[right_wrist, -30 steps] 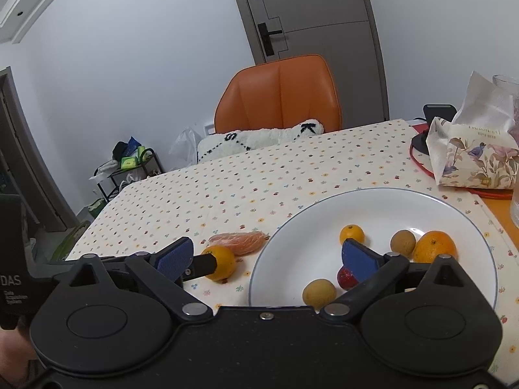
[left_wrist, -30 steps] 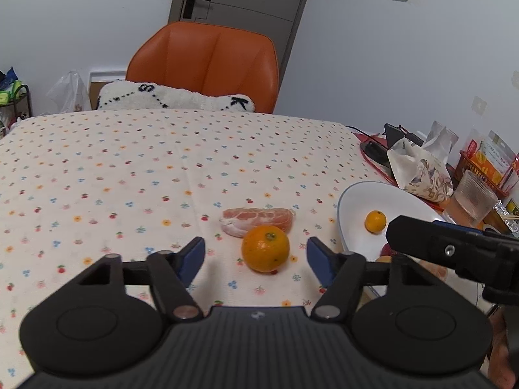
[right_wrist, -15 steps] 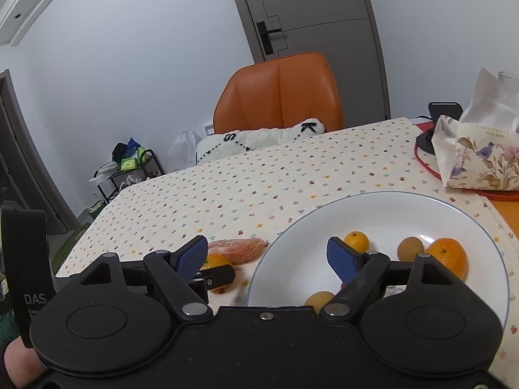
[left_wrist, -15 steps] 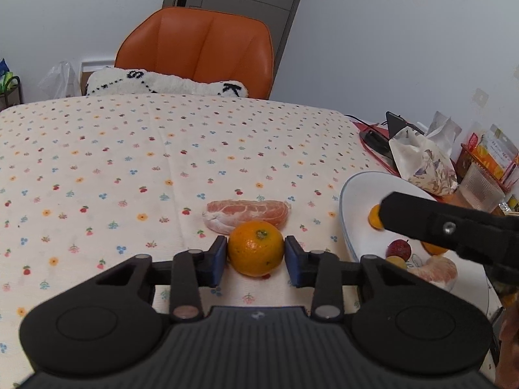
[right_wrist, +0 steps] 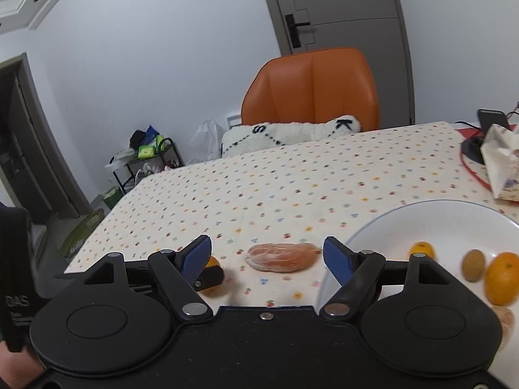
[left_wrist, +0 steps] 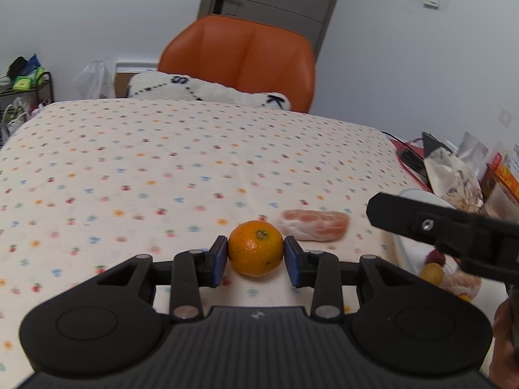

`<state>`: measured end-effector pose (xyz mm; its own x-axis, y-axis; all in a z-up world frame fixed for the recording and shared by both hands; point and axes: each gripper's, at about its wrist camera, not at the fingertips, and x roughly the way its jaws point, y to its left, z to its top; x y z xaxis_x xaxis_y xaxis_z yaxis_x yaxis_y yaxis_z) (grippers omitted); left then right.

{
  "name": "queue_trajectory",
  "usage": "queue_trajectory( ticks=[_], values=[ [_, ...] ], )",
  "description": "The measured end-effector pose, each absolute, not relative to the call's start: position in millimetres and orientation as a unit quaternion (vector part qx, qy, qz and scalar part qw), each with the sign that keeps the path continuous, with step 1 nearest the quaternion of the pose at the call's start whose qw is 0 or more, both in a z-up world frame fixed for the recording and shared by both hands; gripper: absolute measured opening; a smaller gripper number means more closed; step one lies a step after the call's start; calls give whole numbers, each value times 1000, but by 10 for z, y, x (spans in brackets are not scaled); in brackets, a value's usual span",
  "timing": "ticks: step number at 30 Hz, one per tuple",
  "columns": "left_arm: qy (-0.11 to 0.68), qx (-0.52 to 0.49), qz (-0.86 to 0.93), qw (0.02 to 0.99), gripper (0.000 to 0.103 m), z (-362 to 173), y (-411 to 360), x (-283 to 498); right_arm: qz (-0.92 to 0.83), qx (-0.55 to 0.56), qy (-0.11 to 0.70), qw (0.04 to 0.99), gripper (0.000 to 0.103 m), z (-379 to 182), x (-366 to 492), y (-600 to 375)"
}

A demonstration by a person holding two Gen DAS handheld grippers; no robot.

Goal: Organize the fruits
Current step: 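Lift the orange with the left tool while the right tool approaches the pomelo segment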

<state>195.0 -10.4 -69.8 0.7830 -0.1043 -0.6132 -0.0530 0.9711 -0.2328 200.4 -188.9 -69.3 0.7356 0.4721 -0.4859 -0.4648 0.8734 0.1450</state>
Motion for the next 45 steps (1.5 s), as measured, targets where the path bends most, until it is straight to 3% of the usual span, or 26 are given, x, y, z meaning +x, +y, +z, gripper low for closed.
queue_trajectory(
  ticks=[28,33,45],
  values=[
    [313,-158,40,936,36,-688,624,1727,177,-118,323,922,79,-1052,2446,-1210],
    [314,-159,42,935,36,-698,643,1718,171,-131,323,922,69,-1085,2453,-1187],
    [307,-153,28,939,36,-607,552,1688,221,-89,304,923,67,-855,2190,-1277]
  ],
)
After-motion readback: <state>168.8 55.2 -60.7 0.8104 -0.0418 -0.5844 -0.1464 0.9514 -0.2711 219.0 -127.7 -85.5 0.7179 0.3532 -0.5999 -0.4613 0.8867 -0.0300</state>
